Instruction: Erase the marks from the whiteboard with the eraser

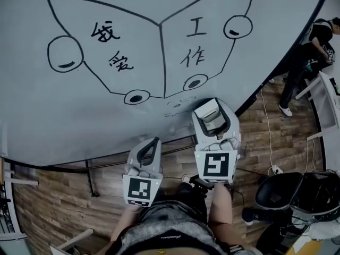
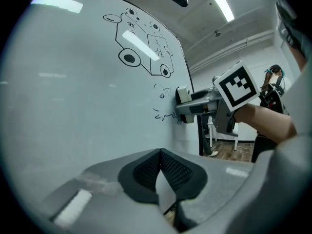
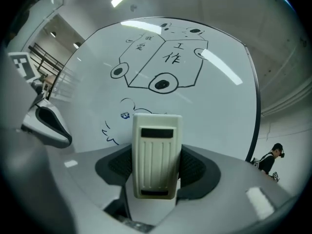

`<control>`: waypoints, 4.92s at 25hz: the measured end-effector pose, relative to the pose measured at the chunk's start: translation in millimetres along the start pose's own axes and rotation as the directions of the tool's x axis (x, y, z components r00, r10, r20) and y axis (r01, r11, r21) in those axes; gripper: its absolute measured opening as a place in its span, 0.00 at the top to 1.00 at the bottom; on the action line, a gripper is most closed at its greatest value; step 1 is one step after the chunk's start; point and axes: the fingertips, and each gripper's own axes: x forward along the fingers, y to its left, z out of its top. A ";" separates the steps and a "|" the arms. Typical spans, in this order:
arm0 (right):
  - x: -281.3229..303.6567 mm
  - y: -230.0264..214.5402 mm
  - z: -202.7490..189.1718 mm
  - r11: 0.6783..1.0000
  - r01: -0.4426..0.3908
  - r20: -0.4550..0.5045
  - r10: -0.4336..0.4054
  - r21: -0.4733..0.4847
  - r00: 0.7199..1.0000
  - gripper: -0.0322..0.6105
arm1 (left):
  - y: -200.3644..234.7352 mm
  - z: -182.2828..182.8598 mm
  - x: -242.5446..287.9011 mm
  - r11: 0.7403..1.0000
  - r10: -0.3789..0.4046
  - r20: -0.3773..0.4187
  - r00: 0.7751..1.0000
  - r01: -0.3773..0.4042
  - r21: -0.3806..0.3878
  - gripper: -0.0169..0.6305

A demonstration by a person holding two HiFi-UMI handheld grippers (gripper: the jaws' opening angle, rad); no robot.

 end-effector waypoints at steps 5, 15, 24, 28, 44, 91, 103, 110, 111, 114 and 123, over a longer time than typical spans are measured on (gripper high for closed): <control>3.4 17.6 3.0 1.000 -0.002 -0.006 0.002 0.005 1.000 0.55 | 7.1 -4.4 -9.8 1.000 0.015 -0.002 1.000 -0.015 -0.005 0.97; 0.8 80.9 -10.3 0.980 -0.008 0.014 0.011 -0.199 1.000 0.55 | 15.2 -9.1 -28.4 1.000 0.017 0.003 1.000 -0.017 -0.008 0.97; 4.9 33.1 -10.8 0.991 0.066 0.002 -0.067 -0.113 0.998 0.55 | 11.2 -14.8 -37.8 0.999 0.028 -0.010 1.000 -0.028 -0.022 0.97; 3.2 35.0 -13.3 0.991 0.125 -0.015 -0.126 -0.045 0.992 0.56 | 19.6 -23.9 -46.4 0.998 0.056 -0.035 0.998 -0.057 -0.031 0.97; 5.7 87.4 29.9 0.990 -0.043 0.128 0.025 0.137 0.992 0.55 | 46.7 -37.9 -63.8 0.999 0.048 -0.051 0.998 -0.049 -0.021 0.97; 3.1 92.2 33.0 0.998 0.019 0.133 -0.010 -0.060 0.991 0.55 | 38.8 -48.5 -40.3 0.993 0.086 -0.082 0.993 -0.093 -0.079 0.97; 6.4 86.4 39.3 0.999 0.002 0.109 0.003 -0.046 0.994 0.55 | 31.7 -43.3 -38.8 0.992 0.097 -0.081 0.992 -0.103 -0.071 0.97; -3.4 81.6 55.4 0.991 0.032 0.169 -0.009 -0.131 0.986 0.55 | 20.0 -35.4 -34.8 0.994 0.088 -0.073 0.993 -0.092 -0.060 0.97; -7.1 76.9 70.9 0.990 0.040 0.193 -0.014 -0.132 0.981 0.55 | 18.0 -34.5 -34.6 0.994 0.088 -0.071 0.994 -0.092 -0.060 0.97; -4.3 76.4 94.1 0.986 0.023 0.191 0.009 -0.165 0.982 0.55 | 15.3 -31.1 -35.4 0.993 0.096 -0.062 0.993 -0.100 -0.062 0.97; -0.9 70.2 94.2 0.974 0.067 0.265 -0.008 -0.214 0.964 0.55 | 22.7 -31.5 -44.6 0.985 0.157 -0.072 0.985 -0.162 -0.063 0.97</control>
